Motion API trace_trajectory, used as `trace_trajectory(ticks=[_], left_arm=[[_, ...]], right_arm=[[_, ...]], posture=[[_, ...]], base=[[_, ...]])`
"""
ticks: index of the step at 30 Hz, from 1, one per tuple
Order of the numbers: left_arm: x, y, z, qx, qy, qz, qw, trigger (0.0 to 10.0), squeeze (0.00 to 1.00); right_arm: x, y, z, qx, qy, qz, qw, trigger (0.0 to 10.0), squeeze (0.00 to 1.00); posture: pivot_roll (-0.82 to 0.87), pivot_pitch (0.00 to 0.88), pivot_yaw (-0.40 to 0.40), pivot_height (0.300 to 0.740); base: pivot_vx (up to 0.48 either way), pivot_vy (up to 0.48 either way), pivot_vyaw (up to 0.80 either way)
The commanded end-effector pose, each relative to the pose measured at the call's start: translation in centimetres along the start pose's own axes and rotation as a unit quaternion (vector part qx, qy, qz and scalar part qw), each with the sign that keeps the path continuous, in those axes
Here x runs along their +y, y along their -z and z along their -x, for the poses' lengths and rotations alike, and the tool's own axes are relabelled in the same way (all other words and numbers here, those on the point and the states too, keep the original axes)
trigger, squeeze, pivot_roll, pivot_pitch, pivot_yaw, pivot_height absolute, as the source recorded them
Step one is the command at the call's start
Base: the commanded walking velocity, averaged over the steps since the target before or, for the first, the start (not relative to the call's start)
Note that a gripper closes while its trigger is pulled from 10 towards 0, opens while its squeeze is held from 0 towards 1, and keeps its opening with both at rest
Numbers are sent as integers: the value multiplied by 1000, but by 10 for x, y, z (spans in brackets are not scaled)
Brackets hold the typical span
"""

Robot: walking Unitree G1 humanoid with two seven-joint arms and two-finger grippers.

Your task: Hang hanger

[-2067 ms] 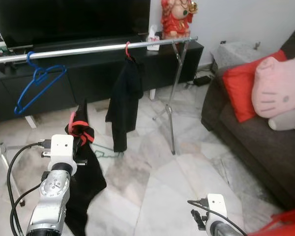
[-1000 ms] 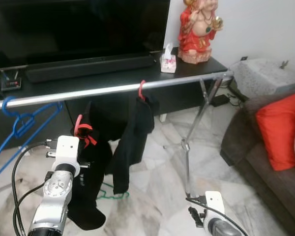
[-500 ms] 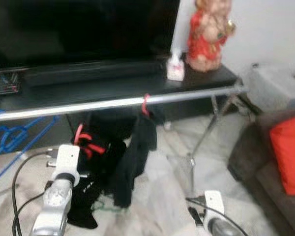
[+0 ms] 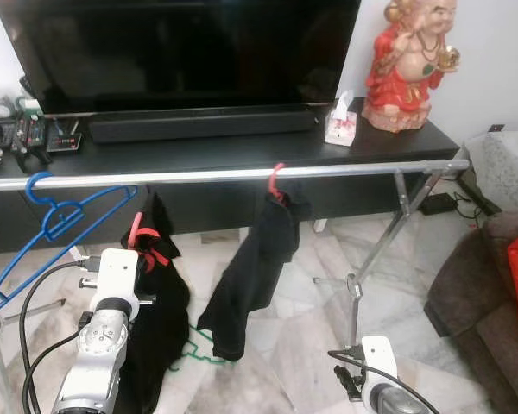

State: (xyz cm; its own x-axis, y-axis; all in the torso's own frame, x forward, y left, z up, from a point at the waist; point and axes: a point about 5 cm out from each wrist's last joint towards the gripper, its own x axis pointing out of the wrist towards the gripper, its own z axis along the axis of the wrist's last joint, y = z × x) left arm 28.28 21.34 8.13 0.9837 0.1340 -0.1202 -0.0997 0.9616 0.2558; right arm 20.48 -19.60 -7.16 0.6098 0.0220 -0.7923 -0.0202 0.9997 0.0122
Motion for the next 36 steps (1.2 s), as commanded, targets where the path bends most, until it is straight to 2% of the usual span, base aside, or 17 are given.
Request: trace_trajectory(ticks=[1, 10, 17, 23, 29, 36], left_arm=[[-3, -10, -2, -24, 3, -13, 1000, 10000, 0], [0, -11, -4, -22, -6, -21, 1000, 10000, 0], [10, 0, -6, 9, -48, -26, 998, 10000, 0], [14, 1, -5, 8, -66, -21, 998, 10000, 0], [31, 1, -1, 5, -111, 4, 994, 10000, 0], [29, -2, -2, -10, -101, 59, 993, 10000, 0]], right_arm=[[-3, 0, 1, 1, 5, -2, 1000, 10000, 0], [-3, 0, 0, 2, 0, 7, 1000, 10000, 0], [-3, 0, 0, 0, 2, 8, 1000, 10000, 0], [-4, -1, 0, -3, 11, 6, 1000, 10000, 0], [-4, -1, 0, -2, 14, 7, 1000, 10000, 0], [-5, -1, 0, -2, 15, 8, 1000, 10000, 0]], posture=[[-35, 31, -69, 740], [-36, 28, -70, 740], [-37, 30, -70, 740], [-39, 31, -71, 740], [-40, 30, -72, 740], [-39, 29, -75, 740]], base=[[0, -307, 0], [0, -319, 0], [0, 0, 0], [0, 0, 0], [0, 0, 0], [0, 0, 0]])
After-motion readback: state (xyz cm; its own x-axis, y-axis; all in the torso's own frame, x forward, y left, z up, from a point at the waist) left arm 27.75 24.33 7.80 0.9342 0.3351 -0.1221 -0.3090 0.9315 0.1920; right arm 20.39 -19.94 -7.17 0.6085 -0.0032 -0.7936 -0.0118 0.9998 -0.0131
